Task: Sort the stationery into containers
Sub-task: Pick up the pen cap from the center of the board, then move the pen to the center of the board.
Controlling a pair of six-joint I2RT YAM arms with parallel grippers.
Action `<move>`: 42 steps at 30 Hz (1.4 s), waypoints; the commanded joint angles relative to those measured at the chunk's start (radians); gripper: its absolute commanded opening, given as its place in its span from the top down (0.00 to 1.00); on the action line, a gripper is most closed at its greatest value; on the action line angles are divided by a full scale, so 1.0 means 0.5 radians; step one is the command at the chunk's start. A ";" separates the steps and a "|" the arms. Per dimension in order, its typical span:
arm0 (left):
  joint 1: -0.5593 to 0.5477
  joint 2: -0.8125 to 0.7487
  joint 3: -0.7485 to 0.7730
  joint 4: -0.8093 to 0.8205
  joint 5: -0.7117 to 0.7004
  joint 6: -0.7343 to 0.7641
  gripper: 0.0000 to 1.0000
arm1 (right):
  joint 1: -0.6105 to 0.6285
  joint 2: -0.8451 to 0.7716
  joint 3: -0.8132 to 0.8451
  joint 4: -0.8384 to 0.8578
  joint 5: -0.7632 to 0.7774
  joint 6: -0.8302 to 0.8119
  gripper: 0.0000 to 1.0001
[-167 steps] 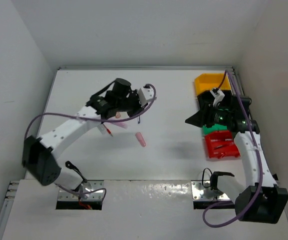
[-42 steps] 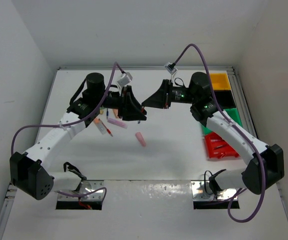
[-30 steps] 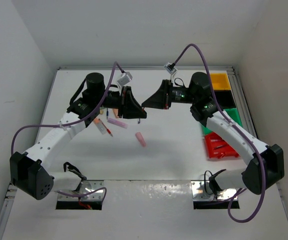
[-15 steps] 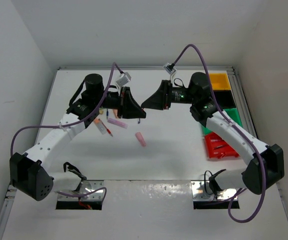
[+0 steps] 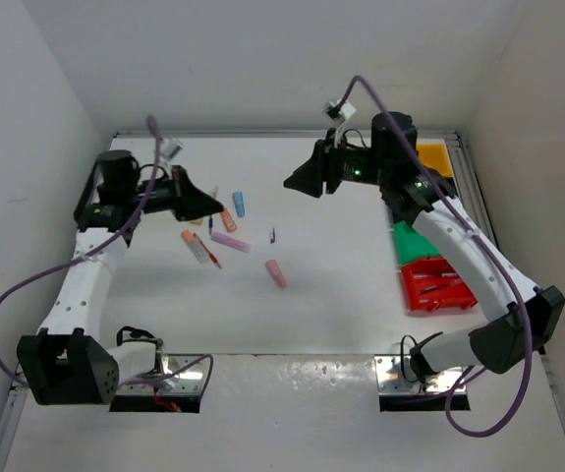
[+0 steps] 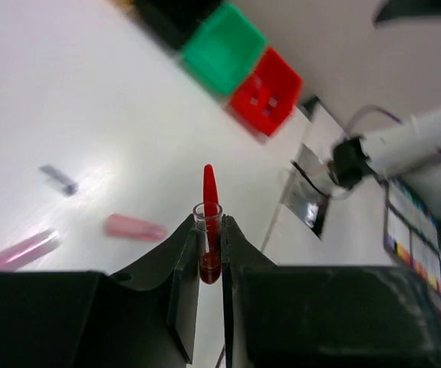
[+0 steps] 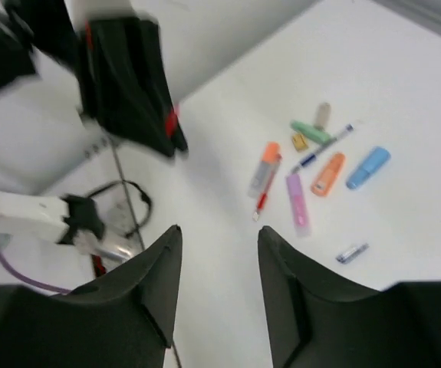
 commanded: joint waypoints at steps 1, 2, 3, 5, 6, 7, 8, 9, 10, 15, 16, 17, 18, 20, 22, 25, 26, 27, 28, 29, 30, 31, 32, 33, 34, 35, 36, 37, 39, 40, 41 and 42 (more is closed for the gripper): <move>0.430 -0.081 0.012 -0.194 -0.016 0.092 1.00 | 0.178 0.128 0.137 -0.618 0.407 -0.641 0.57; 0.504 -0.084 0.019 -0.206 -0.083 0.095 1.00 | 0.294 0.153 0.131 -0.639 0.529 -0.684 0.58; 0.566 -0.081 0.028 -0.197 -0.117 0.083 1.00 | 0.353 0.208 0.116 -0.649 0.581 -0.754 0.58; 0.722 -0.069 0.040 -0.143 -0.197 0.065 1.00 | 0.518 0.275 0.097 -0.612 0.658 -0.782 0.62; 0.765 -0.050 0.049 -0.139 -0.209 0.064 1.00 | 0.571 0.376 0.103 -0.576 0.756 -0.783 0.63; 0.851 -0.032 0.089 -0.145 -0.237 0.077 1.00 | 0.620 0.438 0.124 -0.560 0.790 -0.780 0.65; 0.897 -0.017 0.108 -0.188 -0.249 0.104 1.00 | 0.705 0.511 0.194 -0.554 0.815 -0.776 0.66; 0.934 0.029 0.135 -0.215 -0.252 0.165 1.00 | 0.737 0.664 0.241 -0.542 0.894 -0.734 0.67; 1.017 0.048 0.175 -0.252 -0.243 0.202 1.00 | 0.758 0.753 0.302 -0.544 0.907 -0.706 0.69; 1.220 0.143 0.215 -0.482 -0.111 0.496 1.00 | 0.823 1.312 0.921 -0.667 0.950 -0.519 0.80; 1.262 0.146 0.212 -0.525 -0.099 0.585 1.00 | 0.832 1.471 1.010 -0.676 0.999 -0.519 0.80; 1.284 0.152 0.209 -0.583 -0.074 0.665 1.00 | 0.847 1.542 1.157 -0.686 1.020 -0.516 0.81; 1.299 0.152 0.194 -0.602 -0.068 0.696 1.00 | 0.856 1.607 1.228 -0.704 1.039 -0.513 0.81; 1.355 0.155 0.175 -0.642 -0.074 0.724 1.00 | 0.890 1.785 1.436 -0.744 1.115 -0.513 0.79; 1.416 0.168 0.151 -0.660 -0.053 0.742 1.00 | 0.906 1.883 1.493 -0.762 1.177 -0.519 0.79; 1.484 0.198 0.135 -0.664 0.024 0.761 1.00 | 0.921 1.917 1.453 -0.661 1.208 -0.528 0.78; 1.499 0.211 0.135 -0.664 0.036 0.770 1.00 | 0.924 1.932 1.423 -0.634 1.220 -0.531 0.78; 1.517 0.214 0.126 -0.661 0.057 0.776 1.00 | 0.930 1.942 1.410 -0.573 1.229 -0.534 0.77; 1.527 0.223 0.120 -0.661 0.067 0.785 1.00 | 0.942 1.954 1.410 -0.551 1.235 -0.534 0.77; 1.539 0.229 0.111 -0.661 0.076 0.791 1.00 | 0.949 1.990 1.428 -0.520 1.257 -0.534 0.78; 1.557 0.235 0.108 -0.670 0.085 0.792 1.00 | 0.952 2.009 1.444 -0.514 1.269 -0.534 0.77; 1.566 0.244 0.108 -0.685 0.101 0.816 1.00 | 0.964 2.037 1.492 -0.508 1.284 -0.531 0.77; 1.576 0.251 0.111 -0.703 0.116 0.831 1.00 | 0.967 2.079 1.511 -0.502 1.312 -0.525 0.77; 1.591 0.254 0.114 -0.734 0.137 0.847 1.00 | 0.970 2.095 1.523 -0.486 1.324 -0.525 0.77; 1.600 0.266 0.114 -0.749 0.156 0.874 1.00 | 0.979 2.113 1.527 -0.453 1.334 -0.525 0.77; 1.619 0.269 0.120 -0.780 0.189 0.893 1.00 | 0.982 2.138 1.530 -0.434 1.349 -0.528 0.77; 1.622 0.272 0.123 -0.792 0.196 0.908 1.00 | 0.994 2.153 1.539 -0.428 1.355 -0.528 0.77; 1.622 0.281 0.126 -0.805 0.199 0.932 1.00 | 1.001 2.169 1.548 -0.416 1.355 -0.531 0.77; 1.643 0.290 0.126 -0.826 0.202 0.975 1.00 | 1.016 2.208 1.554 -0.406 1.355 -0.537 0.77; 1.646 0.297 0.123 -0.829 0.202 0.988 1.00 | 1.022 2.218 1.554 -0.388 1.358 -0.543 0.77; 1.665 0.300 0.126 -0.838 0.208 0.997 1.00 | 1.025 2.239 1.554 -0.379 1.367 -0.543 0.77; 1.671 0.315 0.126 -0.848 0.220 1.015 1.00 | 1.034 2.248 1.557 -0.370 1.367 -0.546 0.76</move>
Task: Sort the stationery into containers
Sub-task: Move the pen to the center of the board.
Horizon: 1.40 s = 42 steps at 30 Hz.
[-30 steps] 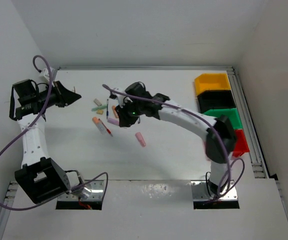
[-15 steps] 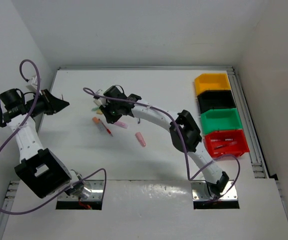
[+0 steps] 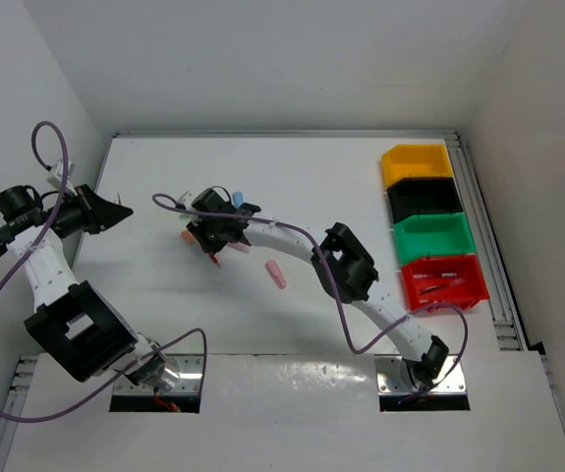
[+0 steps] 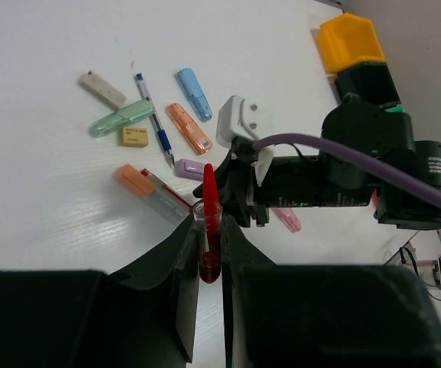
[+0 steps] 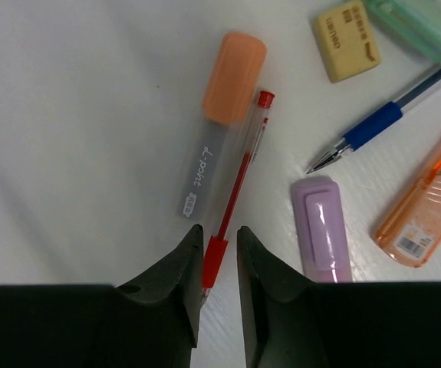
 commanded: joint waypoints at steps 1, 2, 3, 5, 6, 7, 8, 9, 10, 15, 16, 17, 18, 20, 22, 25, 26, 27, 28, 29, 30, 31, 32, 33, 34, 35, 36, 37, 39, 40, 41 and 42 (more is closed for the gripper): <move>0.065 0.024 0.019 -0.035 0.115 0.137 1.00 | 0.037 0.017 0.090 0.132 0.054 -0.011 0.75; 0.074 0.030 0.025 -0.069 0.130 0.152 1.00 | 0.040 0.032 0.096 0.132 0.063 -0.012 0.75; 0.080 0.043 0.035 -0.096 0.146 0.204 1.00 | 0.040 0.035 0.099 0.132 0.063 -0.008 0.75; 0.096 0.052 0.068 -0.215 0.173 0.293 1.00 | 0.040 0.035 0.081 0.147 0.075 -0.027 0.75; 0.099 0.064 0.081 -0.253 0.173 0.369 1.00 | 0.040 0.038 0.072 0.168 0.087 -0.039 0.75; 0.105 0.067 0.078 -0.265 0.176 0.382 1.00 | 0.040 0.038 0.066 0.178 0.087 -0.048 0.75; 0.102 0.073 0.078 -0.280 0.179 0.391 1.00 | 0.040 0.041 0.063 0.175 0.087 -0.057 0.75; 0.108 0.083 0.078 -0.287 0.179 0.410 1.00 | 0.040 0.048 0.060 0.181 0.087 -0.067 0.75; 0.108 0.092 0.081 -0.290 0.179 0.410 1.00 | 0.040 0.051 0.053 0.178 0.087 -0.070 0.75; 0.117 0.122 0.084 -0.290 0.186 0.419 1.00 | 0.043 0.081 0.044 0.162 0.087 -0.109 0.75; 0.114 0.123 0.084 -0.293 0.183 0.422 1.00 | 0.043 0.090 0.044 0.150 0.087 -0.122 0.75; 0.114 0.119 0.084 -0.302 0.186 0.425 1.00 | 0.040 0.100 0.041 0.144 0.087 -0.131 0.75; 0.120 0.119 0.090 -0.308 0.183 0.434 1.00 | 0.043 0.100 0.035 0.132 0.087 -0.149 0.75; 0.114 0.123 0.096 -0.330 0.186 0.462 1.00 | 0.040 0.100 0.011 0.098 0.087 -0.198 0.75; 0.117 0.116 0.108 -0.357 0.179 0.480 1.00 | 0.046 0.094 -0.008 0.052 0.087 -0.223 0.76; 0.120 0.101 0.127 -0.412 0.173 0.538 1.00 | 0.043 0.024 -0.096 -0.046 0.087 -0.263 0.82; 0.120 0.098 0.127 -0.416 0.170 0.539 1.00 | 0.046 -0.004 -0.133 -0.098 0.081 -0.263 0.88; 0.120 0.092 0.127 -0.422 0.170 0.532 1.00 | 0.043 -0.032 -0.167 -0.123 0.066 -0.260 0.89; 0.120 0.083 0.127 -0.422 0.173 0.535 1.00 | 0.052 -0.105 -0.243 -0.144 0.048 -0.254 0.90; 0.120 0.074 0.130 -0.431 0.176 0.539 1.00 | 0.049 -0.136 -0.287 -0.175 0.044 -0.257 0.91; 0.120 0.067 0.127 -0.434 0.173 0.532 1.00 | 0.052 -0.167 -0.333 -0.184 0.044 -0.272 0.92; 0.120 0.055 0.133 -0.434 0.179 0.523 1.00 | 0.055 -0.228 -0.415 -0.202 0.041 -0.297 0.93; 0.120 0.049 0.139 -0.434 0.179 0.517 1.00 | 0.055 -0.253 -0.449 -0.221 0.038 -0.303 0.95; 0.120 0.043 0.145 -0.437 0.186 0.514 1.00 | 0.055 -0.283 -0.486 -0.239 0.032 -0.303 0.97; 0.123 0.031 0.157 -0.443 0.183 0.514 1.00 | 0.055 -0.323 -0.559 -0.255 0.026 -0.297 0.98; 0.123 0.021 0.167 -0.449 0.179 0.520 1.00 | 0.052 -0.409 -0.603 -0.285 0.002 -0.294 0.98; 0.120 0.018 0.173 -0.462 0.176 0.520 1.00 | 0.052 -0.458 -0.694 -0.304 -0.011 -0.294 0.98; 0.120 0.003 0.179 -0.468 0.173 0.526 1.00 | 0.049 -0.501 -0.744 -0.353 -0.020 -0.291 0.98; 0.123 -0.009 0.179 -0.471 0.176 0.526 1.00 | 0.058 -0.624 -0.854 -0.423 -0.045 -0.285 0.98; 0.123 -0.015 0.179 -0.474 0.179 0.529 1.00 | 0.058 -0.655 -0.885 -0.493 -0.054 -0.260 0.98; 0.120 -0.019 0.176 -0.468 0.189 0.523 1.00 | 0.070 -0.719 -0.949 -0.525 -0.081 -0.251 0.98; 0.120 -0.019 0.173 -0.465 0.195 0.520 1.00 | 0.079 -0.750 -0.965 -0.576 -0.103 -0.248 0.93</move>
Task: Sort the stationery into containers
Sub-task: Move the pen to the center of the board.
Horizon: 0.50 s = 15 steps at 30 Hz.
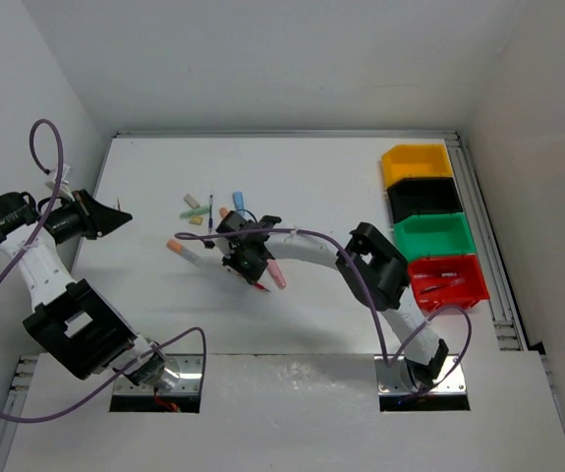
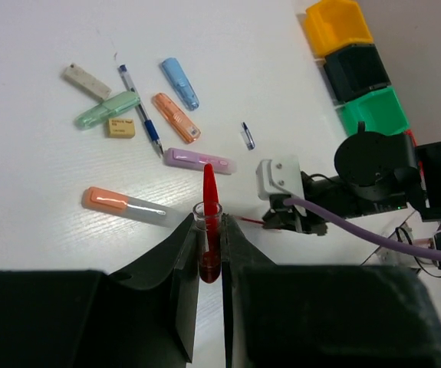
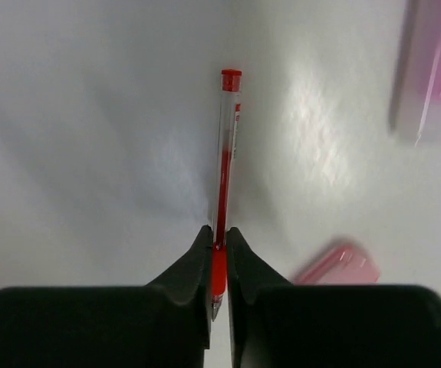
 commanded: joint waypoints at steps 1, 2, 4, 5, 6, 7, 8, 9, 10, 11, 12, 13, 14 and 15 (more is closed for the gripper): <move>0.030 -0.063 0.070 0.012 0.099 0.056 1.00 | 0.044 -0.210 -0.076 -0.256 -0.086 0.006 0.87; 0.030 -0.060 0.067 0.018 0.109 0.053 1.00 | 0.074 -0.210 -0.054 -0.289 -0.080 -0.006 0.82; 0.030 -0.060 0.064 0.034 0.109 0.035 1.00 | 0.090 -0.180 0.010 -0.369 -0.077 -0.021 0.70; 0.027 -0.063 0.067 0.040 0.109 0.035 1.00 | 0.096 -0.137 0.071 -0.394 -0.071 -0.037 0.69; 0.027 -0.063 0.064 0.040 0.109 0.032 1.00 | 0.096 -0.112 0.102 -0.415 -0.065 -0.043 0.68; 0.027 -0.069 0.070 0.034 0.106 0.035 1.00 | 0.096 -0.088 0.133 -0.428 -0.065 -0.052 0.68; 0.027 -0.078 0.073 0.028 0.096 0.059 1.00 | 0.099 -0.023 0.209 -0.446 -0.059 -0.061 0.68; 0.030 -0.084 0.079 0.021 0.096 0.071 1.00 | 0.096 0.008 0.246 -0.489 -0.055 -0.073 0.68; 0.027 -0.093 0.082 0.012 0.090 0.084 1.00 | 0.102 0.038 0.283 -0.513 -0.052 -0.080 0.67; 0.027 -0.112 0.082 0.012 0.078 0.102 1.00 | 0.102 0.066 0.341 -0.529 -0.043 -0.086 0.67; 0.027 -0.124 0.082 0.012 0.078 0.108 1.00 | 0.102 0.100 0.354 -0.535 -0.034 -0.086 0.67; 0.030 -0.133 0.082 0.012 0.075 0.114 1.00 | 0.102 0.109 0.363 -0.526 -0.025 -0.086 0.67; 0.027 -0.143 0.079 0.015 0.072 0.124 1.00 | 0.102 0.118 0.387 -0.529 -0.016 -0.086 0.66; 0.027 -0.149 0.073 0.015 0.072 0.127 1.00 | 0.102 0.143 0.400 -0.535 -0.009 -0.086 0.66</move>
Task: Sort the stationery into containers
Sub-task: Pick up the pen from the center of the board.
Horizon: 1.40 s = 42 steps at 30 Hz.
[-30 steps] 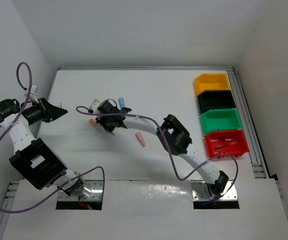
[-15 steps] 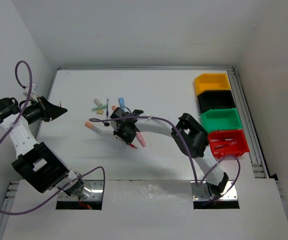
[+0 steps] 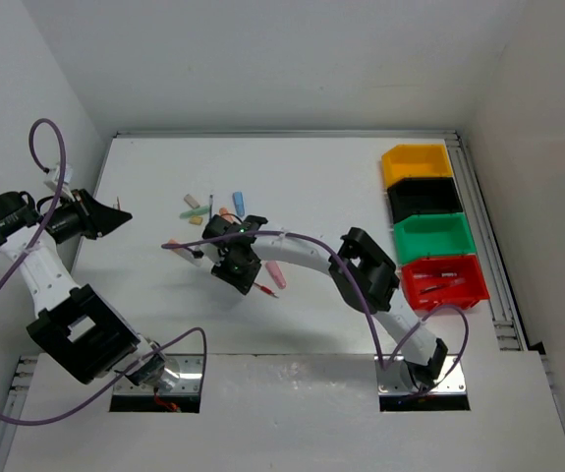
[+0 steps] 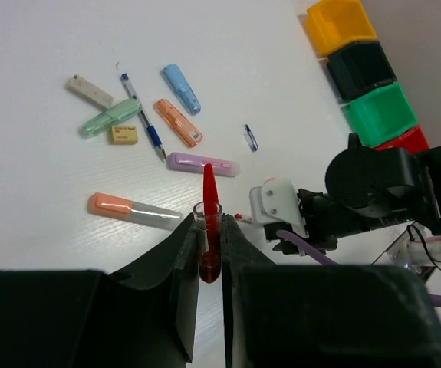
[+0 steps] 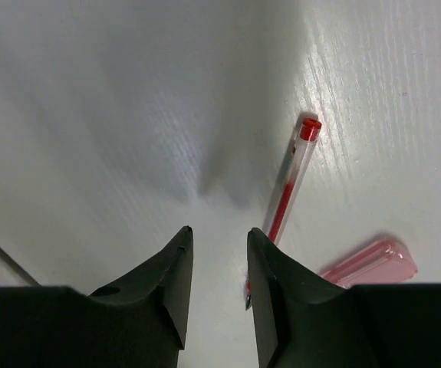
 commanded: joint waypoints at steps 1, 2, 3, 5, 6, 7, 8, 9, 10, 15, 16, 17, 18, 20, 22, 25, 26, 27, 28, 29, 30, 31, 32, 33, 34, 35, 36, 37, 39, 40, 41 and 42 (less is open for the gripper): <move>0.030 -0.090 0.069 0.009 0.057 0.097 1.00 | -0.002 0.067 0.120 -0.079 0.052 -0.027 0.66; 0.024 -0.093 0.072 0.000 0.063 0.124 1.00 | -0.005 0.076 0.132 -0.085 0.065 -0.091 0.66; 0.024 -0.096 0.069 -0.009 0.063 0.149 1.00 | -0.005 0.089 0.145 -0.100 0.071 -0.101 0.66; 0.024 -0.102 0.063 -0.018 0.070 0.171 1.00 | -0.017 0.092 0.178 -0.122 0.095 -0.113 0.66; 0.030 -0.102 0.060 -0.018 0.070 0.174 1.00 | -0.017 0.089 0.184 -0.131 0.095 -0.122 0.66; 0.024 -0.102 0.057 -0.018 0.076 0.174 1.00 | -0.029 0.086 0.206 -0.140 0.098 -0.131 0.67; 0.027 -0.102 0.048 -0.022 0.076 0.180 1.00 | -0.032 0.080 0.212 -0.149 0.102 -0.137 0.67; 0.027 -0.102 0.041 -0.015 0.082 0.180 1.00 | -0.039 0.067 0.218 -0.149 0.102 -0.150 0.67; 0.030 -0.099 0.035 -0.015 0.088 0.174 1.00 | -0.039 0.058 0.227 -0.153 0.105 -0.168 0.67; 0.027 -0.084 0.032 -0.025 0.109 0.177 1.00 | -0.039 0.064 0.347 -0.220 0.065 -0.184 0.68; 0.030 -0.081 0.038 -0.028 0.110 0.180 1.00 | -0.036 0.064 0.359 -0.235 0.071 -0.183 0.68; 0.027 -0.084 0.044 -0.031 0.110 0.180 1.00 | -0.039 0.061 0.378 -0.235 0.086 -0.187 0.68; 0.030 -0.084 0.051 -0.028 0.113 0.177 1.00 | -0.042 0.064 0.384 -0.235 0.107 -0.211 0.68; 0.027 -0.081 0.057 -0.012 0.116 0.162 1.00 | -0.072 0.070 0.390 -0.214 0.151 -0.223 0.67; 0.027 -0.075 0.054 0.003 0.119 0.152 1.00 | -0.109 0.095 0.402 -0.214 0.205 -0.223 0.67; 0.024 -0.065 0.054 0.009 0.119 0.149 1.00 | -0.146 0.107 0.375 -0.190 0.240 -0.239 0.67; 0.027 -0.059 0.054 0.009 0.116 0.146 1.00 | -0.161 0.104 0.344 -0.177 0.249 -0.254 0.67; 0.027 -0.056 0.054 0.012 0.119 0.152 1.00 | -0.173 0.104 0.332 -0.156 0.252 -0.263 0.67; 0.024 -0.056 0.051 0.024 0.119 0.146 1.00 | -0.189 0.107 0.323 -0.146 0.264 -0.269 0.67; 0.027 -0.053 0.051 0.027 0.119 0.134 1.00 | -0.198 0.119 0.323 -0.143 0.267 -0.288 0.67; 0.030 -0.050 0.048 0.043 0.119 0.128 1.00 | -0.204 0.126 0.332 -0.146 0.273 -0.294 0.67; 0.027 -0.050 0.048 0.049 0.119 0.128 1.00 | -0.219 0.144 0.341 -0.152 0.273 -0.303 0.68; 0.030 -0.047 0.048 0.058 0.119 0.116 1.00 | -0.223 0.153 0.344 -0.146 0.289 -0.324 0.68; 0.024 -0.047 0.045 0.067 0.119 0.106 1.00 | -0.226 0.159 0.341 -0.140 0.292 -0.331 0.68; 0.027 -0.044 0.038 0.092 0.119 0.094 1.00 | -0.235 0.169 0.344 -0.134 0.286 -0.334 0.68; 0.027 -0.041 0.035 0.101 0.119 0.076 1.00 | -0.238 0.184 0.347 -0.131 0.273 -0.334 0.68; 0.018 -0.041 0.038 0.107 0.119 0.073 1.00 | -0.241 0.196 0.356 -0.131 0.267 -0.331 0.68; 0.021 -0.035 0.035 0.110 0.116 0.073 1.00 | -0.238 0.205 0.378 -0.137 0.252 -0.334 0.68; 0.021 -0.035 0.035 0.104 0.116 0.073 1.00 | -0.244 0.224 0.396 -0.146 0.221 -0.309 0.68; 0.021 -0.029 0.032 0.107 0.107 0.073 1.00 | -0.244 0.227 0.411 -0.152 0.215 -0.306 0.67; 0.021 -0.035 0.032 0.107 0.106 0.082 1.00 | -0.238 0.233 0.418 -0.165 0.206 -0.285 0.67; 0.018 -0.035 0.032 0.104 0.103 0.085 1.00 | -0.241 0.233 0.427 -0.171 0.197 -0.276 0.67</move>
